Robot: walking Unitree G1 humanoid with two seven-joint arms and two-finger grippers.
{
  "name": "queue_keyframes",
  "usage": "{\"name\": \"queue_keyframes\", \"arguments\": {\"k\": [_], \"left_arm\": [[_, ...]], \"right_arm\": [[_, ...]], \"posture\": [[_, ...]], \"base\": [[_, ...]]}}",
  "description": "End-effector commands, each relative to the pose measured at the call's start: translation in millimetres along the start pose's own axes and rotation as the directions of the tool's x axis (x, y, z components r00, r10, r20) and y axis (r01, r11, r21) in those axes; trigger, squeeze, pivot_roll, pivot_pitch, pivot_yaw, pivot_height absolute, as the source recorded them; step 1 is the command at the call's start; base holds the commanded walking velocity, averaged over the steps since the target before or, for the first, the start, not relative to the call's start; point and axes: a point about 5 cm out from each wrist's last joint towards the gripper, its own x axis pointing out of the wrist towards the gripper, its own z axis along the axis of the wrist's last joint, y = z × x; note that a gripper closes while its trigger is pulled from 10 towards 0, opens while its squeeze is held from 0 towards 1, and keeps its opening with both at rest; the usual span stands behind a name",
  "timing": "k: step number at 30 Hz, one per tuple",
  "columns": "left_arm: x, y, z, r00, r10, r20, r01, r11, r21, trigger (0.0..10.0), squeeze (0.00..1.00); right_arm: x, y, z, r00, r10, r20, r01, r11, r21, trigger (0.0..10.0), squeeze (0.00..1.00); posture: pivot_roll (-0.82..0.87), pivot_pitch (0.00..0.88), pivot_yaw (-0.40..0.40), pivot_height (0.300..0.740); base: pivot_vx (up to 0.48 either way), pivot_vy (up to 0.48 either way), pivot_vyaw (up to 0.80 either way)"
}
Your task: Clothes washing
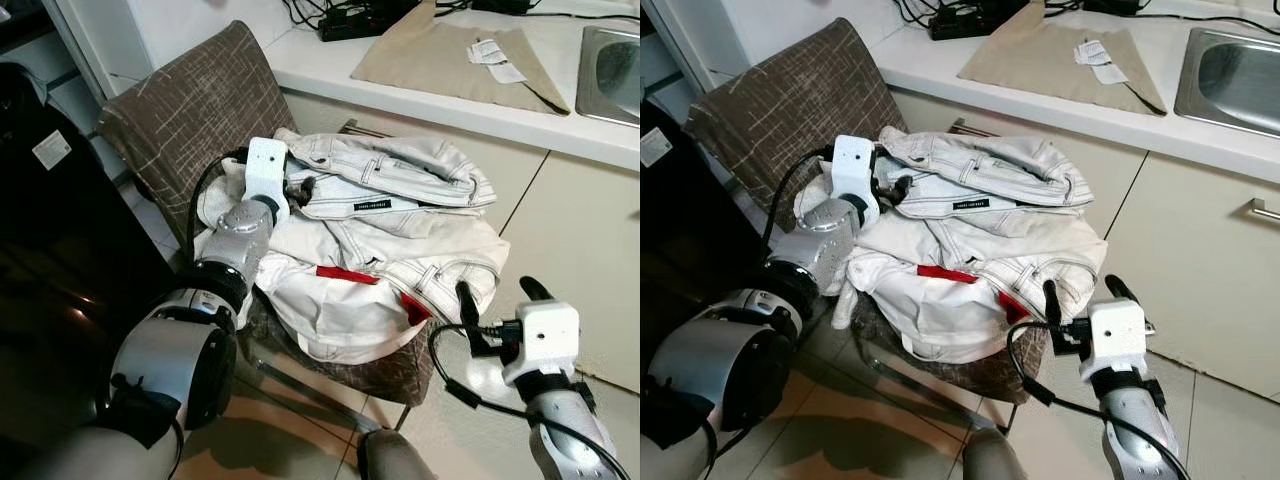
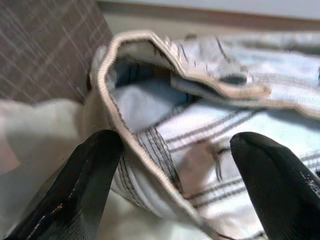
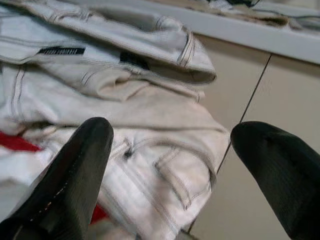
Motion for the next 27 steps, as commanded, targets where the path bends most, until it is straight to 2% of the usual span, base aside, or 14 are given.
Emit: {"name": "queue_keyframes", "arguments": {"k": [1,2,3,4,5,6,13,14,15,19,21,23,27], "left_arm": [[-2.2,-6.4,-25,0.995,-0.016,-0.094,0.005,0.993,-0.121,10.0,0.00],[-2.2,-6.4,-25,0.995,-0.016,-0.094,0.005,0.993,-0.121,10.0,0.00],[-3.0,-9.3,-31,0.993,-0.024,-0.117,0.005,0.986,-0.164,10.0,0.00],[-4.0,-12.8,-39,0.989,-0.021,-0.150,-0.016,0.970,-0.244,10.0,0.00],[-4.0,-12.8,-39,0.989,-0.021,-0.150,-0.016,0.970,-0.244,10.0,0.00],[-4.4,-16.1,-43,0.986,-0.021,-0.166,-0.029,0.955,-0.294,10.0,0.00],[-4.1,-24.1,-47,0.984,0.010,-0.178,-0.072,0.937,-0.342,10.0,0.00],[-3.1,-33.2,-45,0.989,-0.024,-0.143,-0.028,0.934,-0.355,6.3,0.00],[-3.0,-36.2,-45,0.990,-0.033,-0.137,-0.016,0.939,-0.343,0.0,0.00],[-3.2,-45.8,-47,0.992,-0.057,-0.115,0.018,0.948,-0.316,0.0,0.00],[-3.5,-48.0,-48,0.992,-0.060,-0.110,0.022,0.946,-0.322,0.0,0.00],[-4.3,-54.9,-50,0.993,-0.081,-0.091,0.043,0.932,-0.360,0.0,0.00],[-4.6,-62.0,-48,0.993,-0.104,-0.054,0.079,0.935,-0.345,0.0,0.00]], "right_arm": [[-8.8,-0.2,5,1.000,0.004,-0.007,-0.004,1.000,-0.006,10.0,0.00],[-8.8,-0.2,5,1.000,0.004,-0.007,-0.004,1.000,-0.006,10.0,0.00],[-12.3,-1.7,6,1.000,0.001,-0.012,-0.001,1.000,-0.008,10.0,0.00],[-17.4,-5.0,6,1.000,-0.005,-0.022,0.005,1.000,-0.013,10.0,0.00],[-17.4,-5.0,6,1.000,-0.005,-0.022,0.005,1.000,-0.013,10.0,0.00],[-20.7,-7.3,7,1.000,-0.008,-0.030,0.007,1.000,-0.019,10.0,0.00],[-26.9,-11.7,9,0.999,-0.013,-0.046,0.012,0.999,-0.030,10.0,0.00],[-27.6,-13.5,11,0.999,-0.015,-0.050,0.013,0.999,-0.035,10.0,0.00],[-27.8,-14.1,11,0.999,-0.016,-0.050,0.014,0.999,-0.037,10.0,0.00],[-29.1,-15.1,13,0.998,-0.017,-0.053,0.014,0.999,-0.043,10.0,0.00],[-29.2,-14.8,13,0.998,-0.016,-0.053,0.014,0.999,-0.042,10.0,0.00],[-28.9,-11.8,13,0.999,-0.008,-0.053,0.006,0.999,-0.036,10.0,0.00],[-27.5,-9.1,13,0.998,-0.002,-0.056,0.001,1.000,-0.029,10.0,0.00]], "posture": [[-0.55,0.154,0.080,0.740],[-0.55,0.154,0.080,0.740],[-0.55,0.157,0.078,0.740],[-0.56,0.169,0.073,0.740],[-0.56,0.169,0.073,0.740],[-0.57,0.174,0.069,0.740],[-0.59,0.181,0.058,0.740],[-0.60,0.177,0.056,0.740],[-0.61,0.171,0.055,0.740],[-0.62,0.168,0.052,0.740],[-0.61,0.171,0.051,0.740],[-0.61,0.176,0.052,0.740],[-0.60,0.180,0.052,0.740]], "base": [[0.000,0.000,0.00],[0.000,0.000,0.00],[0.000,0.000,0.00],[0.000,0.000,0.00],[0.000,0.000,0.00],[0.000,0.000,0.00],[0.000,0.000,0.00],[0.000,0.000,0.00],[0.000,0.000,0.00],[0.000,0.000,0.00],[0.000,0.000,0.00],[0.000,0.000,0.00],[0.000,0.000,0.00]]}}
